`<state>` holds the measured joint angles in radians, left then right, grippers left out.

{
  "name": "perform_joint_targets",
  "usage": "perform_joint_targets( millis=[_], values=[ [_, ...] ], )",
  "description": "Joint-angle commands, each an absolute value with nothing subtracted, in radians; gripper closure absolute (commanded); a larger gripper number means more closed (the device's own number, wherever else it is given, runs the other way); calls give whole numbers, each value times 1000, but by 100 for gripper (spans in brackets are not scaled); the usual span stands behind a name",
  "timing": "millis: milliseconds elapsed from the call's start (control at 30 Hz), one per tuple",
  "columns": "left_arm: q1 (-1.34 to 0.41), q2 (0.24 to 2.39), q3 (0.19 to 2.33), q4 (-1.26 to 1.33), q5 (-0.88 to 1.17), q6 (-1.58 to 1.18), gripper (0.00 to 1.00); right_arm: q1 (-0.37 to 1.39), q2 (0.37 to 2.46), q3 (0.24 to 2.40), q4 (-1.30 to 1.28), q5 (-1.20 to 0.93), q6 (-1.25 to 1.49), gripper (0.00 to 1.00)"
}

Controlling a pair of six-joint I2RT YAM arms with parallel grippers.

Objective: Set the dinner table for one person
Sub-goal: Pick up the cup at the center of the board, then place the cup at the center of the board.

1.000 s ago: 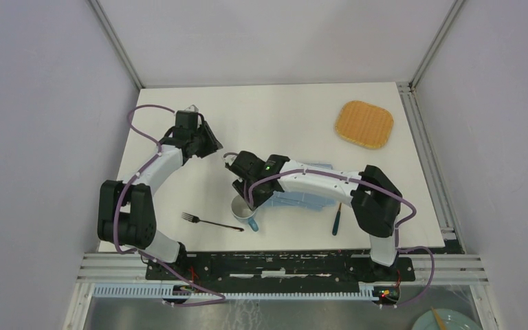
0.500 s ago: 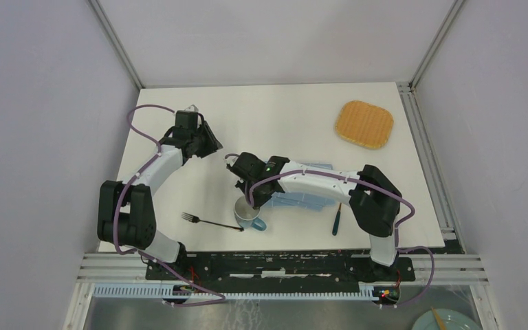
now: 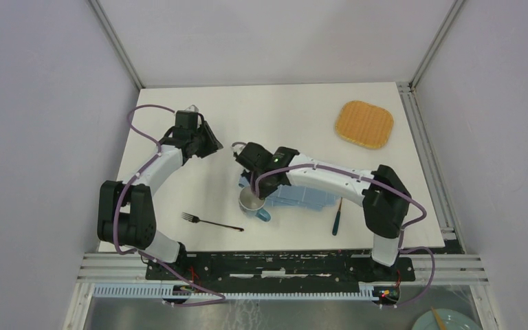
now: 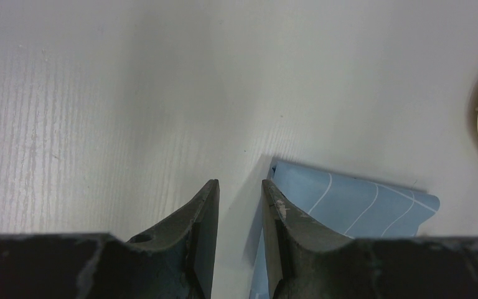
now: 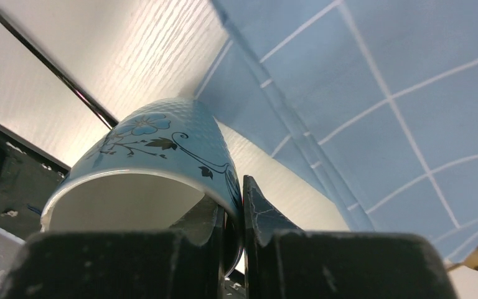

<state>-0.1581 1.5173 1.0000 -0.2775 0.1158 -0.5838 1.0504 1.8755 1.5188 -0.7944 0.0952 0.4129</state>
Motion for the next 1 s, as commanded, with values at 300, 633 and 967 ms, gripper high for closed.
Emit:
perform_joint_targets(
  millis=[300, 633, 967],
  values=[
    [-152, 1501, 996, -227, 153, -606, 62, 699, 1773, 1779, -923, 230, 354, 100],
    [-152, 1493, 988, -224, 160, -604, 62, 496, 1940, 2003, -979, 247, 323, 100],
    [-151, 1494, 991, -227, 171, -605, 62, 338, 2067, 2141, -1012, 239, 343, 100]
  ],
)
